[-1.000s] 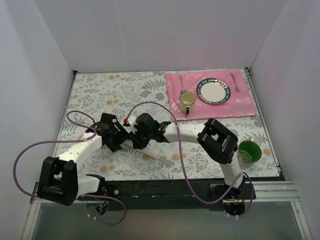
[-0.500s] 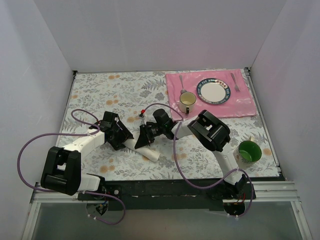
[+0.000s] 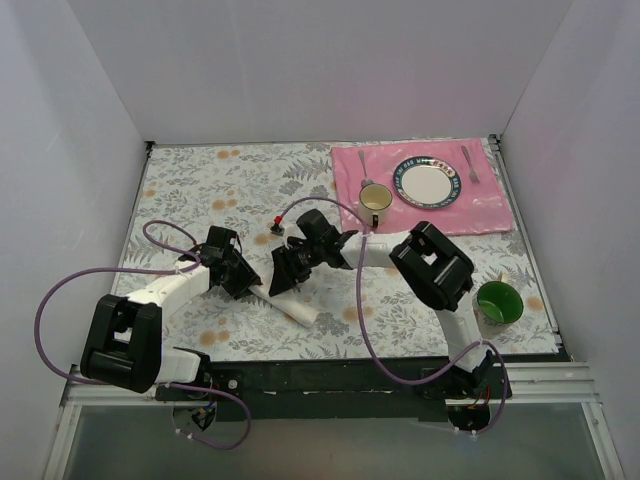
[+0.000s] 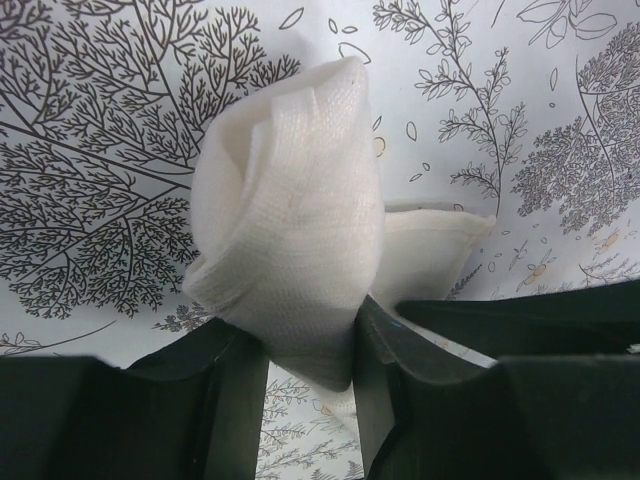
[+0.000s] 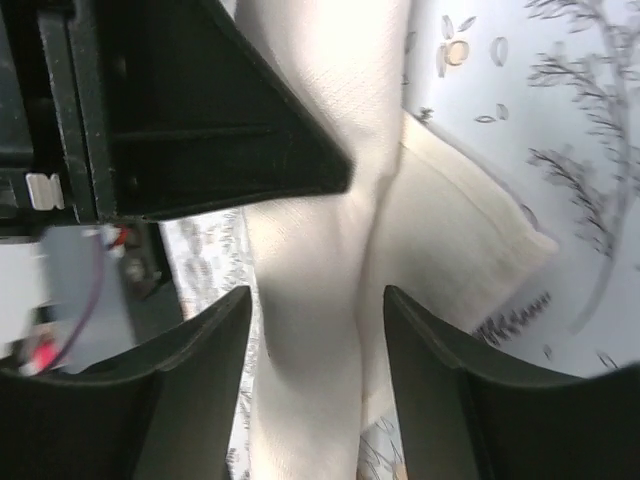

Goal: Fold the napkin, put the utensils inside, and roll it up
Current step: Roll the napkin with the utensil

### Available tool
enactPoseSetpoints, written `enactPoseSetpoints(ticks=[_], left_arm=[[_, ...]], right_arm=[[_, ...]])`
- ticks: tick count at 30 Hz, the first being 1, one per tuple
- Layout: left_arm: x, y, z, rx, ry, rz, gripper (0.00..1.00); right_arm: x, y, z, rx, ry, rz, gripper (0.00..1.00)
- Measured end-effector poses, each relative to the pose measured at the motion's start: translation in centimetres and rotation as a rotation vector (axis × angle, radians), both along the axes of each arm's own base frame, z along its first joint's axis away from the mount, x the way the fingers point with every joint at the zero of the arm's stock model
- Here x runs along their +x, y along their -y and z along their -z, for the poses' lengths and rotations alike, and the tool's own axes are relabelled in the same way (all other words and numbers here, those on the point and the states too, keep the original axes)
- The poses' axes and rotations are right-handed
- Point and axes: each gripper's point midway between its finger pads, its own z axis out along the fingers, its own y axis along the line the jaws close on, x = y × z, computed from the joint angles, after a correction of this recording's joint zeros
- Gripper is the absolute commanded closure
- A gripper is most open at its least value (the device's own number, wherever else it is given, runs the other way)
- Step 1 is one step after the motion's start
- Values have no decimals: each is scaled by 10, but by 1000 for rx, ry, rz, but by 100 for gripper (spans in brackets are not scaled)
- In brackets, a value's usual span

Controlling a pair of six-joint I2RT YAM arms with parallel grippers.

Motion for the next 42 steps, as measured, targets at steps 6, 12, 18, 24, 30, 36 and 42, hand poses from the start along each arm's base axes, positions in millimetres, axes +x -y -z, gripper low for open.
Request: enactPoseSetpoints(ticks=[6, 12, 18, 24, 30, 36, 42], left_arm=[[0, 0, 0, -1, 0, 0, 68], [0, 0, 0, -1, -1, 0, 68], [-1, 0, 0, -1, -2, 1, 68], [-1, 1, 0, -6, -6, 3, 66], [2, -3, -2, -7, 0, -12, 46], [1, -3, -7, 8, 14, -1, 38], [0, -2, -9, 4, 17, 9, 36]], right_arm=[[12, 17, -4, -214, 359, 75, 26], [-9, 8, -11, -328, 707, 51, 21], [-28, -2, -2, -396, 886, -25, 22], [-11, -7, 10, -460, 972, -11, 37], [-5, -8, 12, -483, 977, 7, 55], [-4, -10, 16, -413, 854, -10, 59], [1, -9, 12, -256, 594, -12, 61]])
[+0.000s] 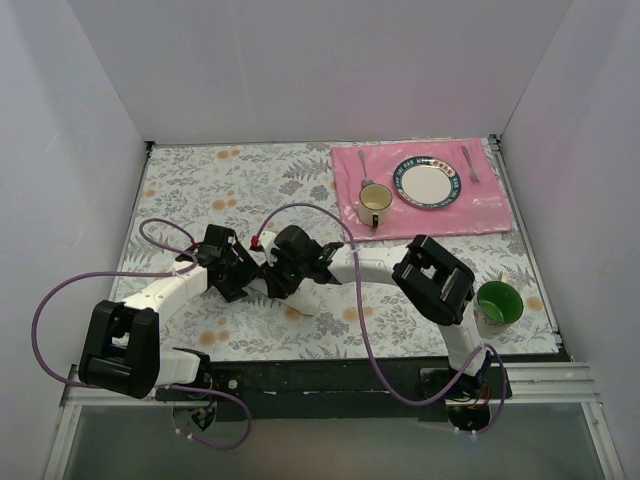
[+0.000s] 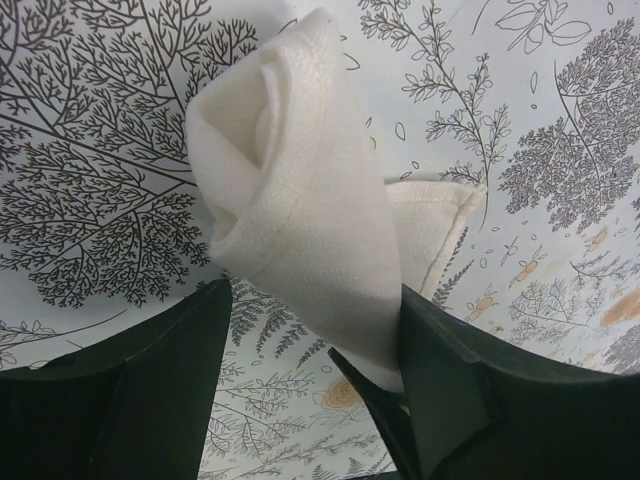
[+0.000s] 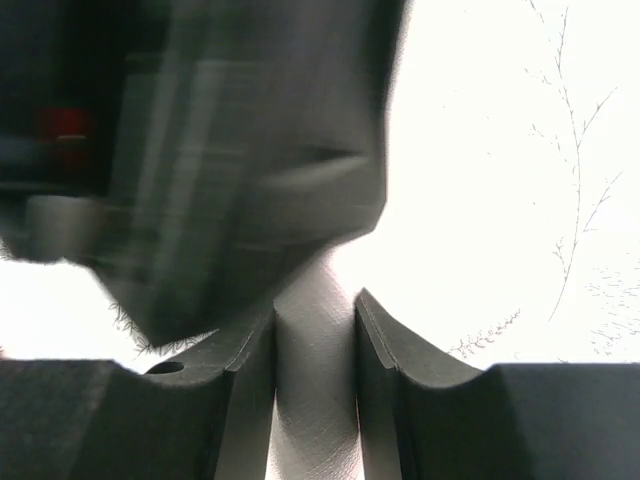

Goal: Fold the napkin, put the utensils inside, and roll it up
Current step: Roll the napkin with the utensil

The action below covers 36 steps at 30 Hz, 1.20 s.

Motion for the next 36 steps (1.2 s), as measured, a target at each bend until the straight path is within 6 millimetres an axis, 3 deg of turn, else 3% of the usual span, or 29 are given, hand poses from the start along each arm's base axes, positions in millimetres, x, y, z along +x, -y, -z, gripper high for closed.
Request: enactPoseSetpoints(ticks=[17, 21, 25, 28, 36], left_arm=[[19, 8, 3, -14, 16, 14, 41], [19, 9, 3, -13, 16, 21, 61], [17, 8, 5, -9, 13, 26, 71], [17, 8, 6, -5, 13, 32, 73], [16, 7, 7, -4, 13, 32, 73]], right_arm=[[-8, 1, -2, 395, -760, -24, 61], [-10, 5, -6, 463, -881, -4, 61], [-11, 6, -8, 471, -911, 5, 53], [-12, 7, -8, 441, -897, -5, 47], [1, 6, -13, 246, -632, 36, 32]])
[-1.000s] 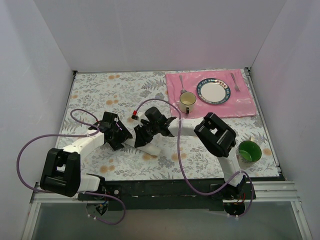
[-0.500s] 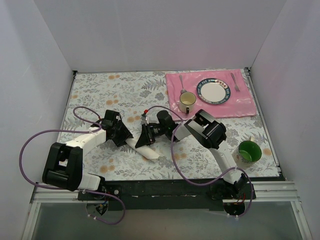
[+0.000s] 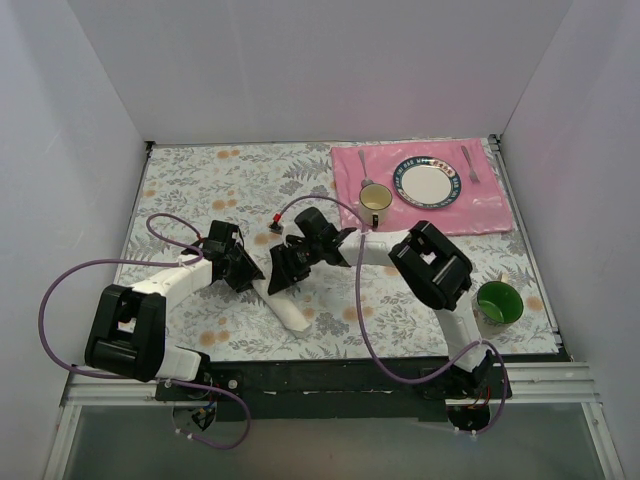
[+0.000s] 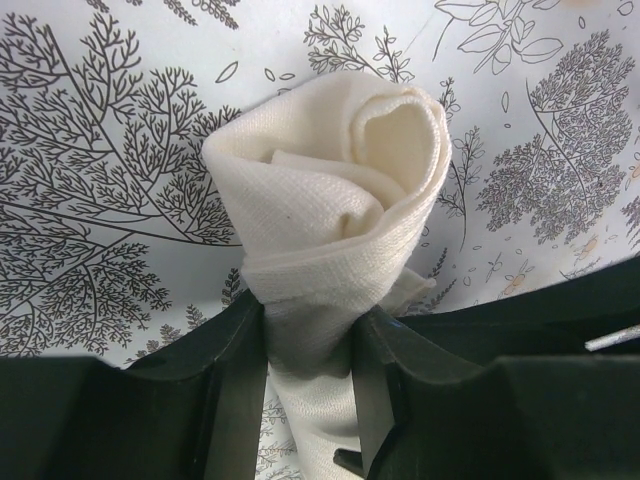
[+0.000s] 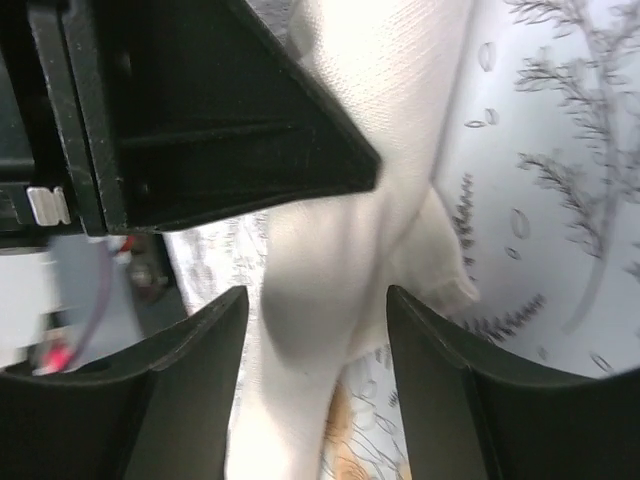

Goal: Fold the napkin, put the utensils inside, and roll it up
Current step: Roll the napkin with the utensil

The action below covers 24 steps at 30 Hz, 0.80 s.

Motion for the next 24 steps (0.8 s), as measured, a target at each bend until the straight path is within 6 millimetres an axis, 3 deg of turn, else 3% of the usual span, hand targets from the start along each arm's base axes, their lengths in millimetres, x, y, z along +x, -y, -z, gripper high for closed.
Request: enactPoseSetpoints(ticks=[6, 11, 17, 22, 24], left_arm=[[0, 0, 0, -1, -1, -1, 73], [-1, 0, 0, -3, -3, 0, 73], [-1, 0, 0, -4, -5, -4, 73], [-1, 1, 0, -10, -8, -10, 73], [-1, 1, 0, -12, -10, -12, 72]], right_arm=[[7, 12, -3, -211, 343, 83, 25], [-9, 12, -10, -306, 568, 111, 23], [-12, 9, -8, -377, 726, 123, 22], [-5, -8, -7, -409, 824, 125, 21], [-8, -11, 2, -429, 843, 108, 22]])
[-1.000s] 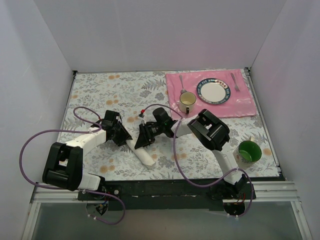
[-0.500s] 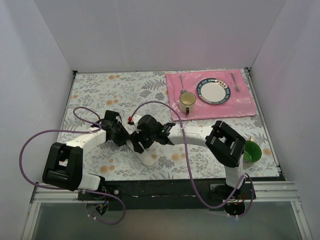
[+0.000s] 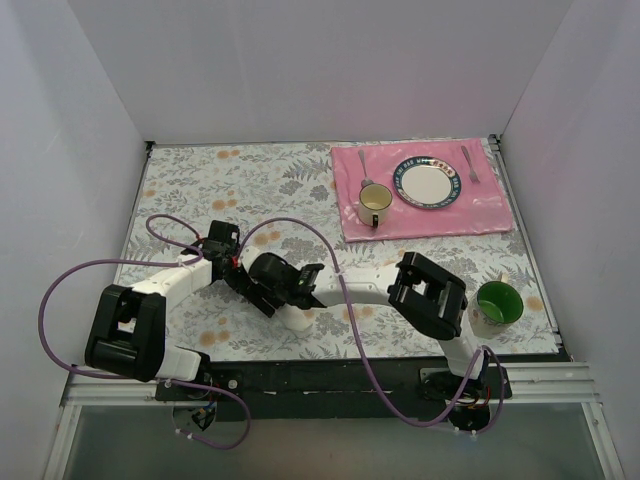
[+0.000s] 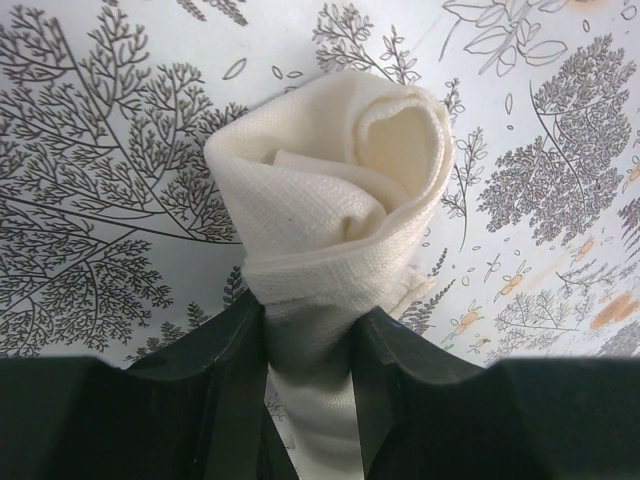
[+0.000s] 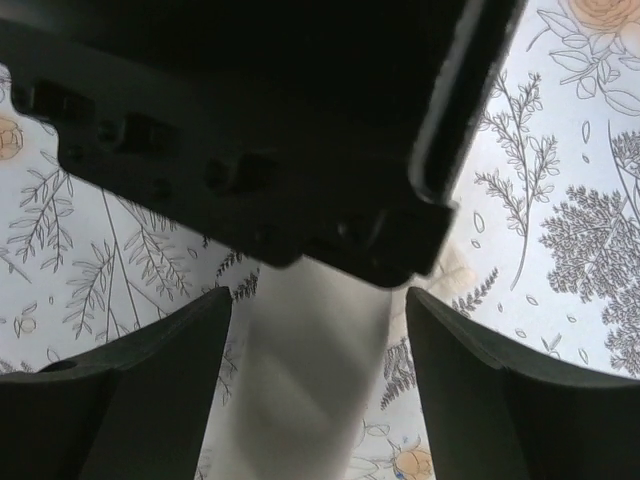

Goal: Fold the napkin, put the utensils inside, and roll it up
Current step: Roll the napkin with the utensil

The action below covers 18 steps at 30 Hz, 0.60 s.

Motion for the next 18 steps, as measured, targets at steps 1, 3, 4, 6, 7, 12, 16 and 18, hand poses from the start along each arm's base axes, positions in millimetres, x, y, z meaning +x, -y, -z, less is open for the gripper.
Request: enactPoseSetpoints(ticks=[1, 3, 4, 6, 7, 12, 16, 18], left_arm=[[0, 0, 0, -1, -1, 0, 72], [-1, -2, 1, -5, -9, -10, 72], [-1, -2, 1, -6, -11, -14, 72], [0, -4, 1, -7, -12, -23, 69], [0, -4, 1, -8, -12, -24, 68], [0, -4, 0, -8, -10, -25, 52], [0, -4, -4, -8, 3, -14, 41], [-3, -1, -7, -7, 8, 2, 39]], right_arm=[[-1, -1, 3, -12, 8, -1, 22], [0, -1, 10, -37, 20, 5, 24], [1, -1, 11, -43, 26, 10, 26], [4, -1, 11, -54, 40, 18, 33], [5, 0, 11, -57, 46, 22, 37], [4, 0, 12, -55, 36, 25, 58], [2, -1, 14, -21, -6, 10, 62], [3, 0, 13, 17, -45, 3, 63]])
